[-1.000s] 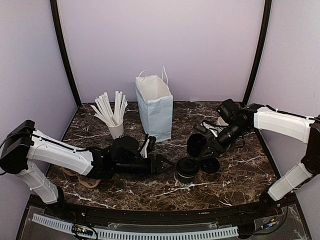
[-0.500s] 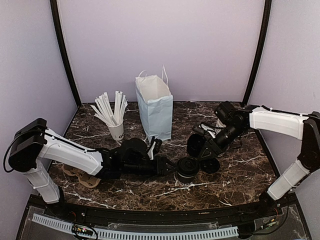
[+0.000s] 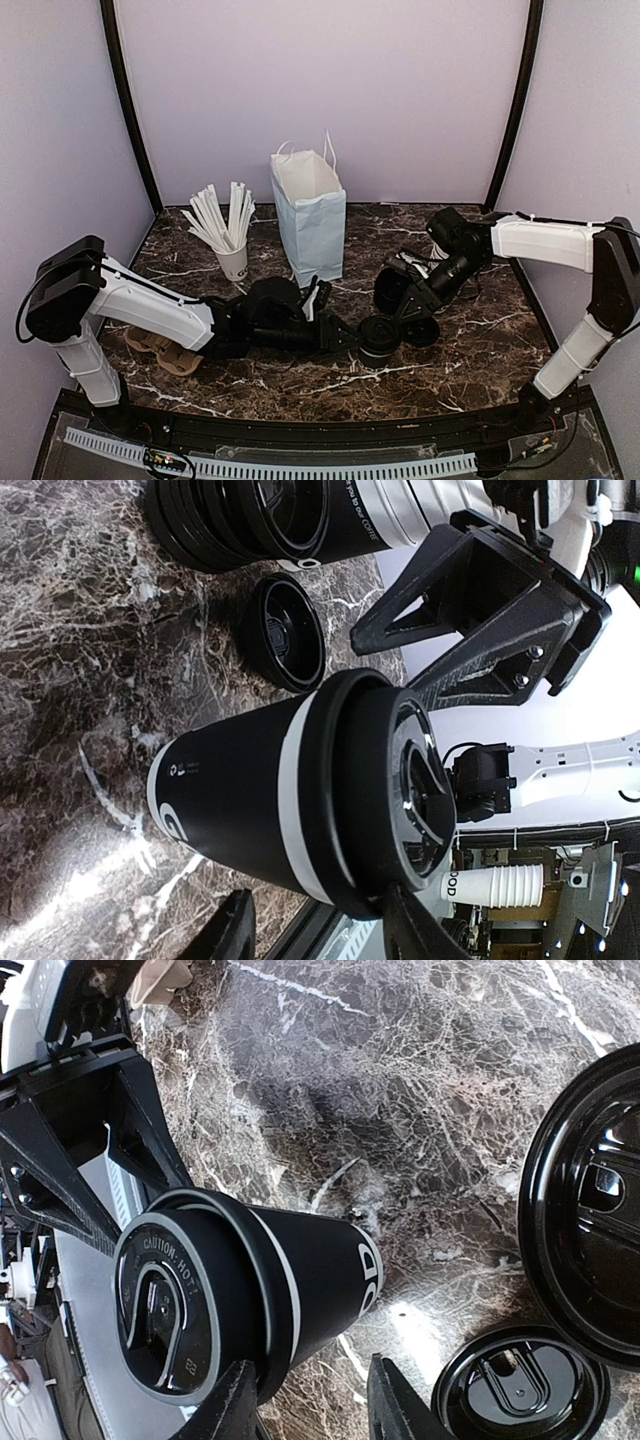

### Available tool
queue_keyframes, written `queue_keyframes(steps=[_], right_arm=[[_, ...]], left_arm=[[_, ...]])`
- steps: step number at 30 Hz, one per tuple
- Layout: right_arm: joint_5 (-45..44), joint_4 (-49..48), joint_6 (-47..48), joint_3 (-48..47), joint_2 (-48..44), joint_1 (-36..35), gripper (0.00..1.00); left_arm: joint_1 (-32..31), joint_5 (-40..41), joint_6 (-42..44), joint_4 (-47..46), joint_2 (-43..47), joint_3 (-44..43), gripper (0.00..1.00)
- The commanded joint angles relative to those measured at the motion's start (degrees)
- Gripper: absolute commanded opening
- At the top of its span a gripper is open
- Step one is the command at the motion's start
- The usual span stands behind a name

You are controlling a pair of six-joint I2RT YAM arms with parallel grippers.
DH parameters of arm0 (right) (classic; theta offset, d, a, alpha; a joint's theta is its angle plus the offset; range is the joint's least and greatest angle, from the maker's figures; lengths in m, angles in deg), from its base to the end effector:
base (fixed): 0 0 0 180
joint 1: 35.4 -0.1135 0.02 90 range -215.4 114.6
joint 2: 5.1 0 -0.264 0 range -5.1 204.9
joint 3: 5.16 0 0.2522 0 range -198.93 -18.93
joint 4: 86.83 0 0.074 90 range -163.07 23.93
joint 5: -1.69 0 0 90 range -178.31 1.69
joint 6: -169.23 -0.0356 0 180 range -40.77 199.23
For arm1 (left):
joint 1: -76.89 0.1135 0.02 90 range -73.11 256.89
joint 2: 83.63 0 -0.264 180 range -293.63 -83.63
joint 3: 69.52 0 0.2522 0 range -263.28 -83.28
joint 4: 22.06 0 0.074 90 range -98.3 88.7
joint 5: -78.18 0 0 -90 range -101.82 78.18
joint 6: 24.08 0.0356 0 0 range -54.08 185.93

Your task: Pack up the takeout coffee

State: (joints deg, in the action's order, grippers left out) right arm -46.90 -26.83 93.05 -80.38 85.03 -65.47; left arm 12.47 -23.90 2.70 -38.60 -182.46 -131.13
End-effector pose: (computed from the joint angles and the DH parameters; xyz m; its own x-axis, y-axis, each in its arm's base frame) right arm 0.2396 0.1659 0.2154 -0.6860 -0.6042 -0.4054 -0.7092 0.4309 0.5580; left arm 0.1501 -0.3308 0.1834 -0.9316 -0.0757 -0.3556 0.2994 0.3950 -0.8685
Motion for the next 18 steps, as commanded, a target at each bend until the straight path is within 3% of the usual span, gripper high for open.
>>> queue_keyframes(steps=[1, 9, 14, 18], right_arm=[[2.97, -0.29, 1.06, 0.3, 1.87, -0.21, 0.4], [-0.73, -1.22, 0.26, 2.34, 4.27, -0.33, 0.37], [-5.44, -2.39, -1.25, 3.58, 5.83, -0.32, 0.36], [-10.76, -2.75, -2.11, 4.66, 6.64, -0.33, 0.34]], left_arm=[[0.62, -0.68, -0.79, 0.55, -1.65, -0.08, 0.44], [1.12, -3.62, -2.43, 3.13, -4.6, 1.87, 0.4], [1.14, -2.7, 1.58, 16.63, -7.22, -0.4, 0.39], [1.14, 1.0, 4.35, 22.27, -7.38, 0.76, 0.38]])
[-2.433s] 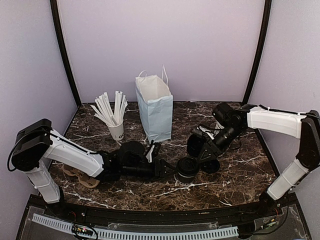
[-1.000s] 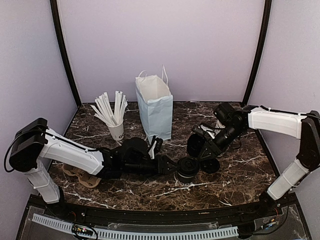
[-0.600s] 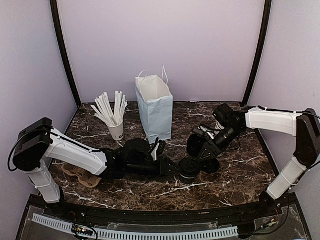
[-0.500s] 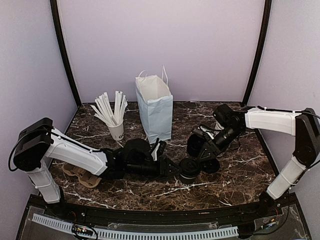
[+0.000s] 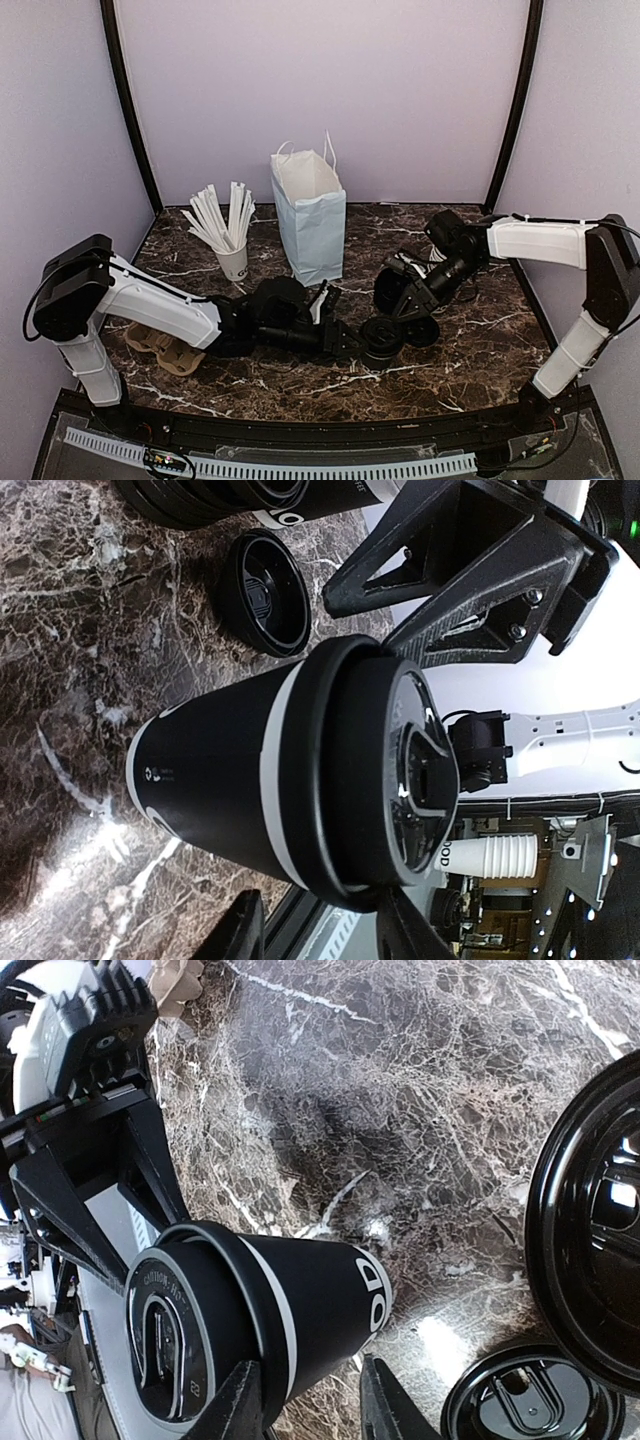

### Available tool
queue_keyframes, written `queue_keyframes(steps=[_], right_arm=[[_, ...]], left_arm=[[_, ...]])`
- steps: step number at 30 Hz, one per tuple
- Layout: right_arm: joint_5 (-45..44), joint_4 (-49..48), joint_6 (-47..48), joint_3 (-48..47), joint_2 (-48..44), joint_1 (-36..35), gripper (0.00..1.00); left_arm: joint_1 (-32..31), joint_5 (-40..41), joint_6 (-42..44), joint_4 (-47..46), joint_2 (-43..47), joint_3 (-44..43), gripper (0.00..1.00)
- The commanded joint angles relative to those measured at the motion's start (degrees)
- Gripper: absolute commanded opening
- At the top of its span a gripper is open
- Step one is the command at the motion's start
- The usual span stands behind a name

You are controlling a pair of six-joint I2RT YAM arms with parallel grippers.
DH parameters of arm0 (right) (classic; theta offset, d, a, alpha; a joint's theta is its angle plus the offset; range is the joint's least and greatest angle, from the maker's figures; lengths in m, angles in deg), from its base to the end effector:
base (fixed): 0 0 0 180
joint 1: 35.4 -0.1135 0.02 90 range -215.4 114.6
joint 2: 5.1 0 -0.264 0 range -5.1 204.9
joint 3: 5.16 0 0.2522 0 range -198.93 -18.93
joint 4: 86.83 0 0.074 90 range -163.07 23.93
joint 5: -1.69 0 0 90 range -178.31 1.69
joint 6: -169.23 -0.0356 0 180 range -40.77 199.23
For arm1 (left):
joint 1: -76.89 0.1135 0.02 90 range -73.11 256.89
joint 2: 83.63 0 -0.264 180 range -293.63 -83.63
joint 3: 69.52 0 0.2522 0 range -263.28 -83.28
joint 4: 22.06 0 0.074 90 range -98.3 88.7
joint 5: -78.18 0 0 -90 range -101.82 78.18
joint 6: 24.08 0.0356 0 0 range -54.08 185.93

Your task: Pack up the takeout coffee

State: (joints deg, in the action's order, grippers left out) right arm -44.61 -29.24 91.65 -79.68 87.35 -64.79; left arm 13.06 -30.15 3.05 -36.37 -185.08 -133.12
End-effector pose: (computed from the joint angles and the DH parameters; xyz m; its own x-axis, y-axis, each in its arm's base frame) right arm 0.2460 0.1668 0.2030 -0.7152 -0.5813 -0.3881 -0.6749 0.4302 0.5995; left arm 0.1533 -0.3373 0.1744 -0.9517 0.0212 -0.3063 0.2897 0.3919 -0.8732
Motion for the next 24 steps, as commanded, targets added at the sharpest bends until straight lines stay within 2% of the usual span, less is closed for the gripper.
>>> queue_keyframes(steps=[1, 8, 13, 18, 24], right_arm=[[-14.27, -0.4, -0.84, 4.28, 4.58, -0.98, 0.34], [-15.65, 0.27, -0.63, 3.36, 6.09, -1.25, 0.31], [-16.6, 0.12, 0.37, 3.62, 4.33, -2.25, 0.3], [-11.94, 1.58, 2.0, 1.94, 0.45, -2.93, 0.3], [-5.22, 3.74, 3.44, -0.62, -3.6, -3.01, 0.37]], left_arm=[[0.55, 8.42, 4.3, 20.54, -4.74, 3.22, 0.38], [0.3, 11.98, 7.01, 23.2, -3.85, 2.33, 0.38], [-0.21, 17.3, 11.22, 27.5, 1.0, -2.3, 0.38], [-1.59, 22.62, 16.34, 26.96, 7.35, -4.68, 0.39], [-1.91, 25.08, 18.61, 25.8, 12.55, -5.2, 0.41]])
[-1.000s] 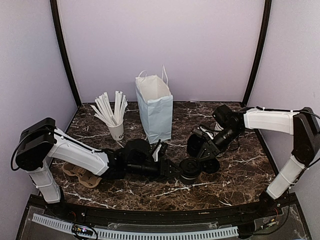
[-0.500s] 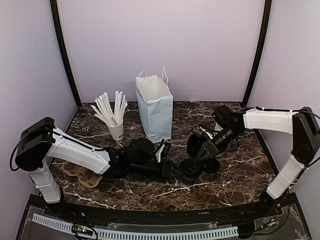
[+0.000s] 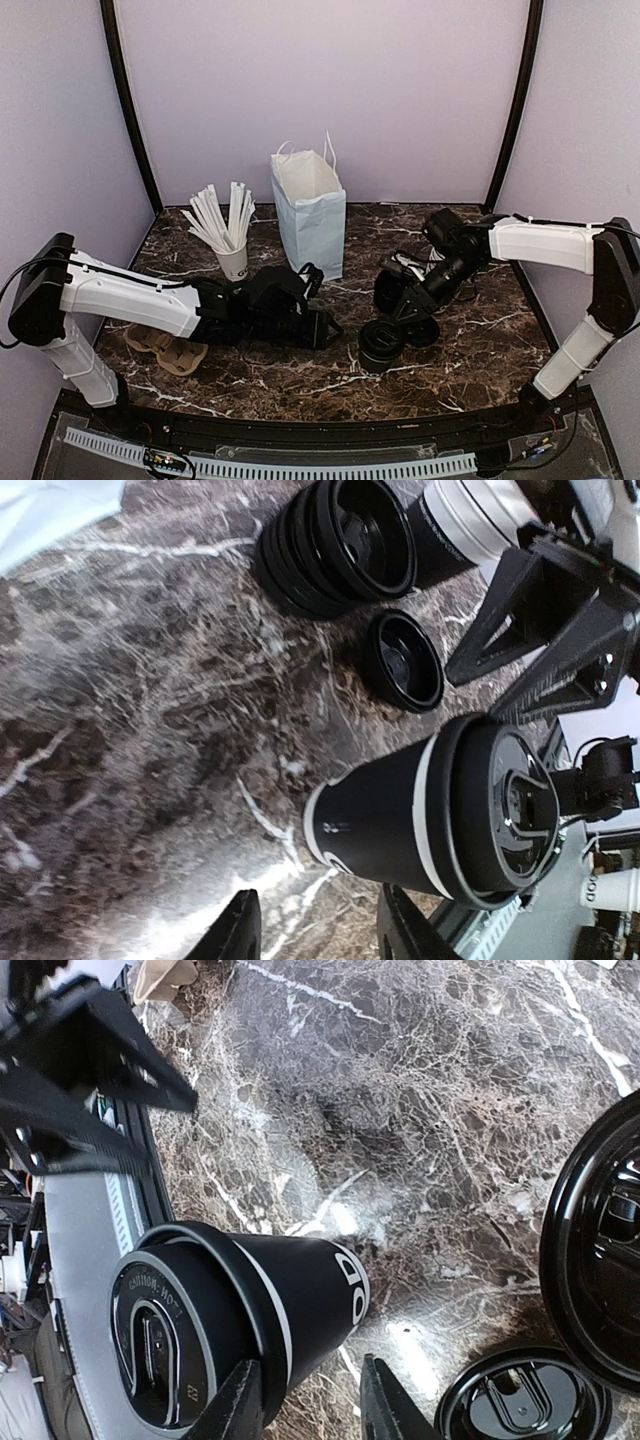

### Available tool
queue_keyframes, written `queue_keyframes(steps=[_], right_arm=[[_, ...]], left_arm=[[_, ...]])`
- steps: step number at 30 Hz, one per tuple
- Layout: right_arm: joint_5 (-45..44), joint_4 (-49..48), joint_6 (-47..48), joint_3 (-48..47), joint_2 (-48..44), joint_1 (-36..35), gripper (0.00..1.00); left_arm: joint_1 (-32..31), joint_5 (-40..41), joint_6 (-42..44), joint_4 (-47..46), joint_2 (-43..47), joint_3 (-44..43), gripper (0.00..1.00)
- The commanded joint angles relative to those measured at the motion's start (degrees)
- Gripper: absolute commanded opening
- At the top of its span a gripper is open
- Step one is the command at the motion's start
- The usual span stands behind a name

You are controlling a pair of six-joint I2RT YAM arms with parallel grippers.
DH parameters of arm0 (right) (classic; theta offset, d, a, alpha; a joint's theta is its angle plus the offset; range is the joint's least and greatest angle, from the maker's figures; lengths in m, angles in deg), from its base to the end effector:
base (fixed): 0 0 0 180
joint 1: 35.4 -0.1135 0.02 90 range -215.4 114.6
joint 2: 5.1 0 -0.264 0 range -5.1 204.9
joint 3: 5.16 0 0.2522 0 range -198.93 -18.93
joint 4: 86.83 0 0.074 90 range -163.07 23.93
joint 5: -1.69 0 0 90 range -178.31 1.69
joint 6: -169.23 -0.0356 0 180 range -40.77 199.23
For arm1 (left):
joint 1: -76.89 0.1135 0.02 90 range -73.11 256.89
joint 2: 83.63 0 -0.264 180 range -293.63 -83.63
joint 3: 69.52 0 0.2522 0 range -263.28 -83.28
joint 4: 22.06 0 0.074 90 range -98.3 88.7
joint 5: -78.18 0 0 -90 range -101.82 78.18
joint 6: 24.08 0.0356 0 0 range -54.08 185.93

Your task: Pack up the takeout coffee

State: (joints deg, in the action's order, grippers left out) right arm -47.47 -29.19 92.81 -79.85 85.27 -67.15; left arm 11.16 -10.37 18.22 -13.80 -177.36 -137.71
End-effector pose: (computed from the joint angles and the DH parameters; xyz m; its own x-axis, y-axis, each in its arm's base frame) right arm 0.2373 0.1742 0.2126 -0.6608 -0.6178 -0.4261 -0.7334 0.4110 0.5415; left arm 0.1471 -0.3240 0.2072 -0.8215 0.0232 -0.5697 0.4384 0.6645 -0.6051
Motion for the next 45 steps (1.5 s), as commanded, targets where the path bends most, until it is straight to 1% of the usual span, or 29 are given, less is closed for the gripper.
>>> queue_keyframes(steps=[1, 4, 7, 9, 13, 21, 26, 30, 36, 41, 45], right_arm=[[-2.0, 3.91, 2.4, -0.44, -1.75, -0.6, 0.38], [-1.84, 4.24, 2.41, -0.37, -2.46, -0.6, 0.43], [-0.4, 5.27, 3.09, -0.97, -3.51, -0.59, 0.46], [1.4, 6.03, 3.54, -1.73, -4.08, -0.6, 0.47], [3.29, 7.23, 4.69, -2.15, -5.04, -0.6, 0.5], [2.49, 6.49, 4.43, -1.37, -4.45, -0.59, 0.52], [2.58, 6.89, 4.78, -2.06, -3.11, -0.59, 0.52], [2.26, 6.95, 5.13, -2.47, -2.08, -0.63, 0.54], [4.05, 8.62, 6.99, -4.17, 1.89, -1.58, 0.54], [7.8, 10.59, 9.71, -7.08, 5.85, -3.92, 0.51], [9.67, 13.06, 11.95, -11.27, 9.86, -6.82, 0.47]], left_arm=[[-0.01, 6.01, 3.66, 3.26, 5.12, -0.66, 0.42], [-0.05, 6.19, 3.91, 1.96, 6.42, -0.38, 0.44], [-0.7, 3.79, 4.91, -0.82, 6.49, 0.27, 0.51], [-1.65, 2.63, 6.56, -2.1, 5.1, -0.25, 0.56], [-3.81, 0.58, 9.96, -3.88, 2.08, -2.18, 0.6], [-4.49, -1.37, 12.4, -11.13, -3.02, -3.75, 0.62], [-4.36, -0.56, 12.31, -10.49, -5.2, -6.52, 0.62], [-4.31, -0.75, 11.5, -9.32, -4.86, -7.22, 0.62], [-4.31, 0.29, 9.19, -8.74, -0.86, -3.12, 0.61], [-4.47, 1.23, 5.07, -10.88, 4.86, 5.36, 0.6], [-4.65, 2.07, 3.3, -12.34, 8.94, 10.11, 0.6]])
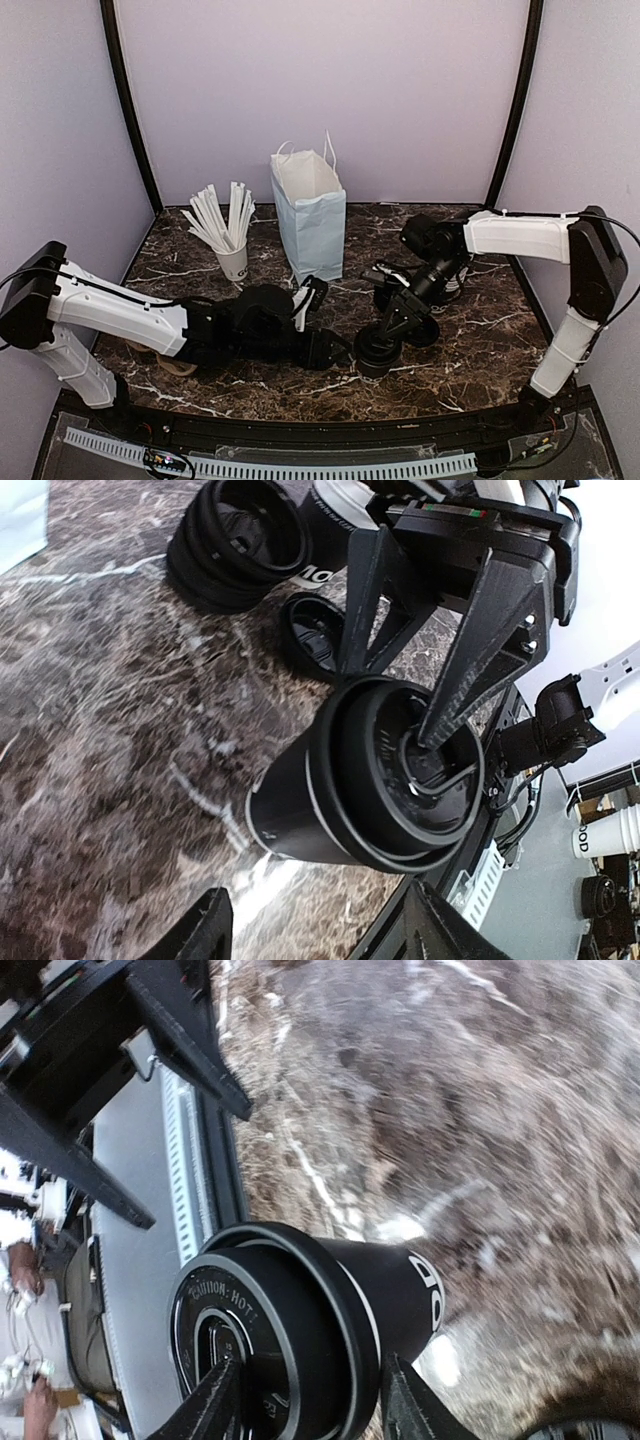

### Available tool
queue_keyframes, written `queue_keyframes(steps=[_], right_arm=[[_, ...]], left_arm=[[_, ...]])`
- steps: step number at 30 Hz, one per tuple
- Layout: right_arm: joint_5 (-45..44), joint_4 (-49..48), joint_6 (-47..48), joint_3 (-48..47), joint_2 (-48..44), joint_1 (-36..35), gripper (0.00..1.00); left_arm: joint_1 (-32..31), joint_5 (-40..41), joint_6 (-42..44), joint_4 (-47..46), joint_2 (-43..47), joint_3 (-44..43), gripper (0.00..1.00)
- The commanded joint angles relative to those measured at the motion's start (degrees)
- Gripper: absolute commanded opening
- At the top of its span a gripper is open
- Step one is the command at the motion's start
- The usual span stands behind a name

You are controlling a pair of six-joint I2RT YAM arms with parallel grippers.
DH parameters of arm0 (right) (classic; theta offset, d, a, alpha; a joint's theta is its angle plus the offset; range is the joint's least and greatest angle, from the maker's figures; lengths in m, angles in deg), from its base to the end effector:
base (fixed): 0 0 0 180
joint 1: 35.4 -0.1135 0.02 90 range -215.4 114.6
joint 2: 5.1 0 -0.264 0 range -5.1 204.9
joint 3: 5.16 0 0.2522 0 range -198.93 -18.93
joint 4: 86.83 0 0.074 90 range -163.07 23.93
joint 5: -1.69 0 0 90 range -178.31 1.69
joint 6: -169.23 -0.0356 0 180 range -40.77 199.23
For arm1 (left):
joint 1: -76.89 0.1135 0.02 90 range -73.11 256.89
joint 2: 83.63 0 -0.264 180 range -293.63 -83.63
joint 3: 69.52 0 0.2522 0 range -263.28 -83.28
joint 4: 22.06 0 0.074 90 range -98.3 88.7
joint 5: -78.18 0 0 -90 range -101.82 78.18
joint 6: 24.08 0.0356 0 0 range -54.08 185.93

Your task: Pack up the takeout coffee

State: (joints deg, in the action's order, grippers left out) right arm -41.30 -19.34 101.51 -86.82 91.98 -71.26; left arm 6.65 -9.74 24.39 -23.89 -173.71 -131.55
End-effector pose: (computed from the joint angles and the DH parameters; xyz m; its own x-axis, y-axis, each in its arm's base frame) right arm 0.2342 0.2014 0.2109 -0.5650 -0.7274 -0.3894 -0.7423 0.2420 0.6249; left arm 0.1166 -0.3207 0.2105 -0.7281 0.0670 -0.6822 0.5968 0.5515 -0.5828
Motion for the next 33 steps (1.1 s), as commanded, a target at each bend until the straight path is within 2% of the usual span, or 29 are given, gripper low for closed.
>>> queue_keyframes(steps=[1, 9, 16, 24, 30, 33], right_arm=[[3.79, 3.79, 3.63, -5.35, 4.25, -3.4, 0.47], [4.22, 6.21, 4.94, -13.38, 9.9, -6.77, 0.45], [1.54, 6.48, 5.69, -13.32, 5.25, -6.77, 0.57], [-4.86, 5.83, 4.29, -7.35, -4.02, -6.52, 0.6], [-10.9, -0.04, 2.39, 0.51, -11.43, -6.78, 0.61], [-10.78, -3.83, -0.31, 4.33, -13.5, -6.9, 0.62]], left_arm=[[-0.16, 1.85, -3.05, -2.22, 5.9, 4.82, 0.6], [-0.16, 2.51, -1.96, -1.95, 7.56, 4.98, 0.61], [0.49, 2.67, -0.88, -0.76, 3.19, 0.8, 0.63], [1.93, -3.72, -0.41, -1.42, -2.56, -2.11, 0.61], [1.95, -3.02, -4.53, 0.25, -2.84, -0.87, 0.55], [1.71, -1.84, -8.13, 0.23, -2.16, 0.64, 0.51]])
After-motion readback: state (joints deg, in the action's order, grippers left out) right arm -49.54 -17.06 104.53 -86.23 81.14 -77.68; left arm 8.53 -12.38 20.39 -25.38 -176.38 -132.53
